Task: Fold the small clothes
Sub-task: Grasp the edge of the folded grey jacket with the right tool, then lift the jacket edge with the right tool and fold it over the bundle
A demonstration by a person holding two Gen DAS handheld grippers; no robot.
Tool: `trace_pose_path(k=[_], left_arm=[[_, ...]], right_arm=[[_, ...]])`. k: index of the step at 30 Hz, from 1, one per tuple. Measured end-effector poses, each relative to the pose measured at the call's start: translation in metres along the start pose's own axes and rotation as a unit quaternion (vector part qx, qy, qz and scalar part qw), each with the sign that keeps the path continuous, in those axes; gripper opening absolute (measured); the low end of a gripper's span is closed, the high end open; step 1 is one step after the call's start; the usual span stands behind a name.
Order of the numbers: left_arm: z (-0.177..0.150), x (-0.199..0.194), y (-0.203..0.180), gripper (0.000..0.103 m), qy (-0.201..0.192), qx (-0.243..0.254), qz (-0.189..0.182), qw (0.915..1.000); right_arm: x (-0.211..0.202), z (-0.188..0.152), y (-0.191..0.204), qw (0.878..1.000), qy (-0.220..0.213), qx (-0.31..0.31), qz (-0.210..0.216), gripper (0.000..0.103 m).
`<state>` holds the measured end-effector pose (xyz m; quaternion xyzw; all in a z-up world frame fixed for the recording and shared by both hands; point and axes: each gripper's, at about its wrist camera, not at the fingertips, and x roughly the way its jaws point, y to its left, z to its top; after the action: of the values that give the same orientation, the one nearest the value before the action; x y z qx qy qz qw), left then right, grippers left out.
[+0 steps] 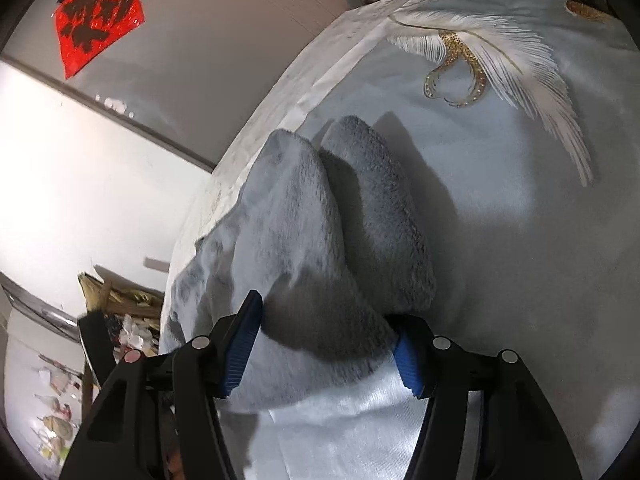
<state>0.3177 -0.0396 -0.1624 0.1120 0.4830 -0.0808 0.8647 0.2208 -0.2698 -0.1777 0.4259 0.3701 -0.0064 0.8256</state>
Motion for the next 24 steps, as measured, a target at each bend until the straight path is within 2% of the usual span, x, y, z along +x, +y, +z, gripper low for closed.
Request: trace_pose_path(k=[2, 4, 6, 8, 10, 12, 17, 24], left_arm=[[0.001, 0.000, 0.002, 0.099, 0.003, -0.001, -0.006, 1.0000], [0.004, 0.000, 0.006, 0.099, 0.010, 0.000, -0.012, 0.9999], [0.008, -0.003, 0.010, 0.099, 0.017, 0.004, -0.018, 0.9997], [0.011, -0.006, 0.013, 0.099, 0.018, 0.011, -0.014, 0.9997], [0.015, -0.012, 0.019, 0.099, 0.003, 0.018, 0.012, 0.9998], [0.018, -0.018, 0.029, 0.099, -0.006, 0.013, 0.013, 0.9998], [0.019, -0.023, 0.062, 0.099, -0.003, 0.004, 0.021, 0.9998], [0.003, -0.008, 0.114, 0.099, 0.019, -0.034, 0.026, 0.9989]], right_arm=[[0.004, 0.005, 0.000, 1.000, -0.003, 0.007, 0.001, 0.061], [0.007, 0.006, -0.001, 1.000, -0.003, 0.015, 0.009, 0.047], [0.006, 0.007, -0.002, 1.000, -0.007, 0.021, 0.015, 0.044], [0.004, 0.007, 0.000, 1.000, -0.010, 0.014, 0.013, 0.043], [0.000, 0.008, 0.004, 1.000, -0.014, 0.005, 0.008, 0.043], [0.000, 0.009, 0.007, 1.000, -0.015, 0.000, 0.004, 0.043], [-0.002, 0.014, 0.020, 1.000, -0.021, -0.014, -0.005, 0.043], [-0.009, 0.017, 0.043, 0.998, -0.041, -0.050, -0.011, 0.036]])
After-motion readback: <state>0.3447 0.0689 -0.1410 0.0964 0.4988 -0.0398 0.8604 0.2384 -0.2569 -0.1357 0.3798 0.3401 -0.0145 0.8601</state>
